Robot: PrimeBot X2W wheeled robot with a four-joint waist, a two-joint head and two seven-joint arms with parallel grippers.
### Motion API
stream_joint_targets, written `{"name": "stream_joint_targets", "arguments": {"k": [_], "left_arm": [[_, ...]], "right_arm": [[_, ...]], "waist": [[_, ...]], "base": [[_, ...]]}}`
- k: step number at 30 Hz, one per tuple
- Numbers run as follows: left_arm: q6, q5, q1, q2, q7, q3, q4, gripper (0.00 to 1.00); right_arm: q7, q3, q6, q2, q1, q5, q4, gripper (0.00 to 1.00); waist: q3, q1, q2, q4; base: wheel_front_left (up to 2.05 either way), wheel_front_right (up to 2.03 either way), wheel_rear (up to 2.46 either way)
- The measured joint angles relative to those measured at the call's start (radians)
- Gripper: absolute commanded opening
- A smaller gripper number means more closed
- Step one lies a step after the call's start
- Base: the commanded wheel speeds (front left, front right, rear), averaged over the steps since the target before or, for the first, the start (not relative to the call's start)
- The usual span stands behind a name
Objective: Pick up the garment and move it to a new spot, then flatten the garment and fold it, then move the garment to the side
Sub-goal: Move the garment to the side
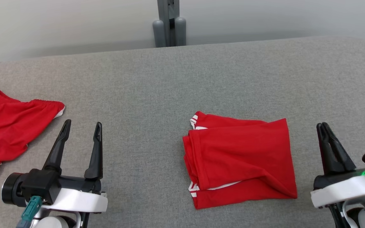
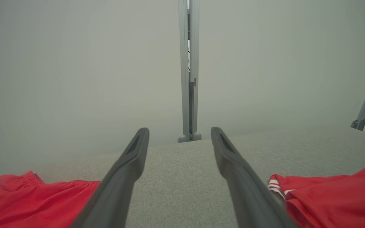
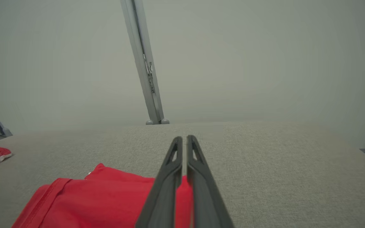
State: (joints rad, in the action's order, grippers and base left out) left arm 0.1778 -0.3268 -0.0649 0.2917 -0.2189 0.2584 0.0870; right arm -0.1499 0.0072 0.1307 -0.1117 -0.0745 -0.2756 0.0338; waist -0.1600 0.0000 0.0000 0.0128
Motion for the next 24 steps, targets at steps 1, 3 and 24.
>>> {"name": "stream_joint_targets", "arguments": {"k": [1, 3, 24], "left_arm": [[0.000, 0.000, -0.001, 0.001, 0.003, 0.003, 0.002, 1.00], [0.000, 0.000, -0.003, 0.001, 0.003, 0.003, 0.002, 1.00], [-0.026, -0.026, -0.053, -0.021, 0.002, 0.040, -0.035, 1.00]], "right_arm": [[0.008, 0.030, 0.000, -0.025, -0.021, -0.007, 0.028, 0.00], [0.008, 0.050, 0.000, -0.032, -0.034, -0.018, 0.045, 0.00], [-0.050, 0.567, 0.000, -0.081, -0.192, -0.213, 0.428, 0.00]], "waist": [[-0.009, 0.0000, 0.0000, -0.003], [-0.014, 0.0000, 0.0000, -0.005], [-0.088, 0.0000, 0.0000, -0.064]], "base": [[0.00, 0.00, 0.00], [0.00, 0.00, 0.00], [0.00, 0.00, 0.00]]}}
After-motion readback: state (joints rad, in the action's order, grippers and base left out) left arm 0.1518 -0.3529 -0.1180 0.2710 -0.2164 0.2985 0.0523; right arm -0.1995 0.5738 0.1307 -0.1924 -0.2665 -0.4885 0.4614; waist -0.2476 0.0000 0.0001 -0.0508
